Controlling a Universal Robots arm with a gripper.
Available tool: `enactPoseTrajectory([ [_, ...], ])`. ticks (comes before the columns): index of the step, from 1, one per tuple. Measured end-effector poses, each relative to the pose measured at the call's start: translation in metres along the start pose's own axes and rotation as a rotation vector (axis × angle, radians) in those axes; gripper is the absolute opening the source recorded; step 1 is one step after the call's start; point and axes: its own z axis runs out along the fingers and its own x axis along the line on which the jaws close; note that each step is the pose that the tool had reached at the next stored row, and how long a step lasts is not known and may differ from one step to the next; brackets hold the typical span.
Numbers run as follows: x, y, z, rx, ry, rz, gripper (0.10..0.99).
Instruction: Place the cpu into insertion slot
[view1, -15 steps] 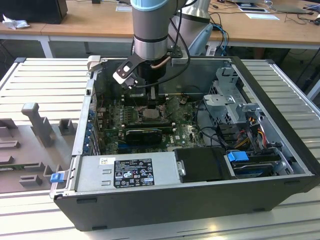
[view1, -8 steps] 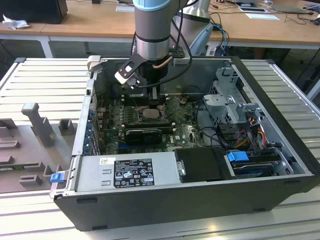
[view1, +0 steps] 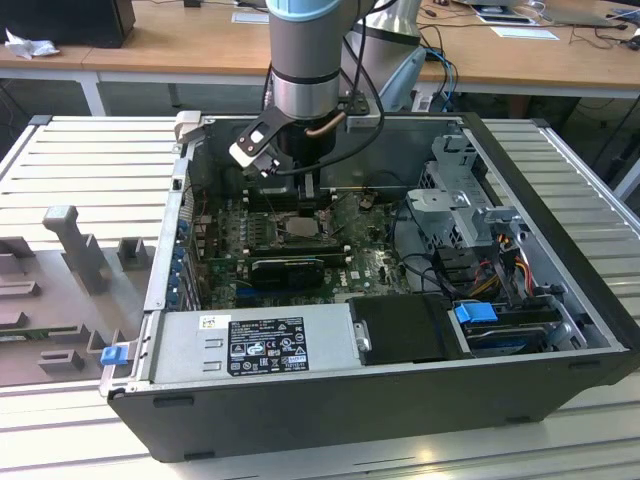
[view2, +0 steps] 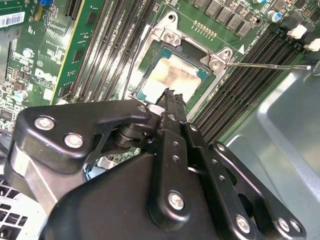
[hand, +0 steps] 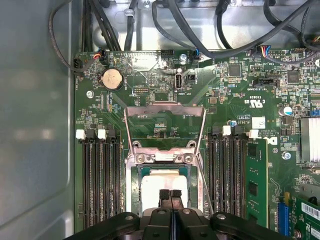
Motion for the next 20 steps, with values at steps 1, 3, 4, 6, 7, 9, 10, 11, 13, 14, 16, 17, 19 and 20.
enactPoseTrajectory([
  [1,0.0000,0.0001,-0.0010,0.000,-0.0001,0.000,0.106],
  [3,0.0001,0.0001,-0.0017,0.000,-0.0002,0.000,0.106],
  [4,0.0001,0.0001,-0.0019,0.000,-0.0002,0.000,0.106],
  [6,0.0001,0.0001,-0.0021,0.000,-0.0001,0.000,0.106],
  [7,0.0001,0.0001,-0.0023,0.000,-0.0002,0.000,0.106],
  [9,0.0001,0.0001,-0.0025,0.000,-0.0002,0.000,0.106],
  [10,0.0001,0.0001,-0.0027,0.000,-0.0002,0.000,0.106],
  [11,0.0001,0.0002,-0.0027,0.000,-0.0002,0.000,0.106],
  [13,0.0001,0.0002,-0.0028,0.000,-0.0001,0.000,0.106],
  [14,0.0001,0.0002,-0.0028,0.000,-0.0002,0.000,0.106],
  [16,0.0001,0.0002,-0.0034,0.000,-0.0006,0.000,0.106],
  [17,0.0001,0.0002,-0.0048,0.000,-0.0003,0.000,0.106],
  [19,0.0003,0.0004,-0.0079,0.000,-0.0002,0.000,0.106],
  [20,0.0004,0.0005,-0.0099,0.000,-0.0002,0.000,0.106],
])
